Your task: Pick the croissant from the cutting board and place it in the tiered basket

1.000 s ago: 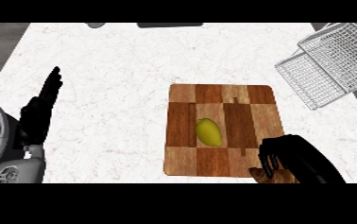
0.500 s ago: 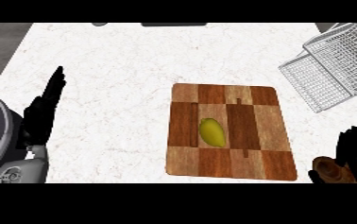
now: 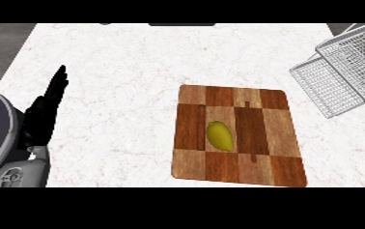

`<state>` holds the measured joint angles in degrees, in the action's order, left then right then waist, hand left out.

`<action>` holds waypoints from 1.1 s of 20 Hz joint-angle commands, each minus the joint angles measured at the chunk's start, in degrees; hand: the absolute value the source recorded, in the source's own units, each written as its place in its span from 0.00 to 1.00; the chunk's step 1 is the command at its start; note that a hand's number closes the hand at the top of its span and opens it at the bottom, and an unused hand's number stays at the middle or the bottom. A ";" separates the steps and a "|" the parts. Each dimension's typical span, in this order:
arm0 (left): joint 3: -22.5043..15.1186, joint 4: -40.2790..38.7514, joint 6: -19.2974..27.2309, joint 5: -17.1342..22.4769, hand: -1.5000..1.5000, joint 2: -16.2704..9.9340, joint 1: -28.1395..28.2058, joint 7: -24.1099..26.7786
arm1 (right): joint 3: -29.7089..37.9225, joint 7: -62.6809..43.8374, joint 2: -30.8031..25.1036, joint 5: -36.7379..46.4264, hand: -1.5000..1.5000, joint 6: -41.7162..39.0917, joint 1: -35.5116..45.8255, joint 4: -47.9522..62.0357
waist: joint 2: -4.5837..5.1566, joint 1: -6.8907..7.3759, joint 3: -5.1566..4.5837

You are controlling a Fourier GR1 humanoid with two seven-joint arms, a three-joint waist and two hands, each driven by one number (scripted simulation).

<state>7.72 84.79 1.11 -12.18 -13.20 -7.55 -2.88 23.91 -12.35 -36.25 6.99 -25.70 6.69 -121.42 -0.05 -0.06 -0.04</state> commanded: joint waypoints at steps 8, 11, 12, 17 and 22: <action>-2.33 -1.77 2.11 -2.81 0.50 2.65 -4.74 -2.33 | -4.22 11.41 -7.32 11.52 1.00 1.80 15.58 22.14 | 0.36 0.84 0.04; -0.14 1.50 -1.76 0.49 0.50 -0.14 0.58 0.55 | -6.63 16.09 -7.64 21.63 1.00 8.39 14.92 26.46 | 0.41 1.82 0.07; -1.84 -2.57 2.15 -2.97 0.50 2.26 -3.90 -0.64 | -6.48 16.76 -9.05 23.30 1.00 9.53 16.08 27.50 | 0.58 1.13 0.06; -1.59 -0.01 -0.04 -1.32 0.50 1.70 -1.21 -1.14 | -8.17 25.00 -10.72 32.12 1.00 18.21 18.95 41.85 | 0.48 1.68 0.09; -1.69 -0.13 0.08 -2.09 0.50 1.55 -1.22 0.07 | -9.46 32.91 -12.91 32.79 1.00 18.14 28.26 57.23 | 0.30 1.22 0.05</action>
<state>6.91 83.66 0.90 -13.37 -12.18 -9.43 -2.87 15.53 14.55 -47.59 37.83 -8.59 29.99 -74.20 0.37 1.33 0.03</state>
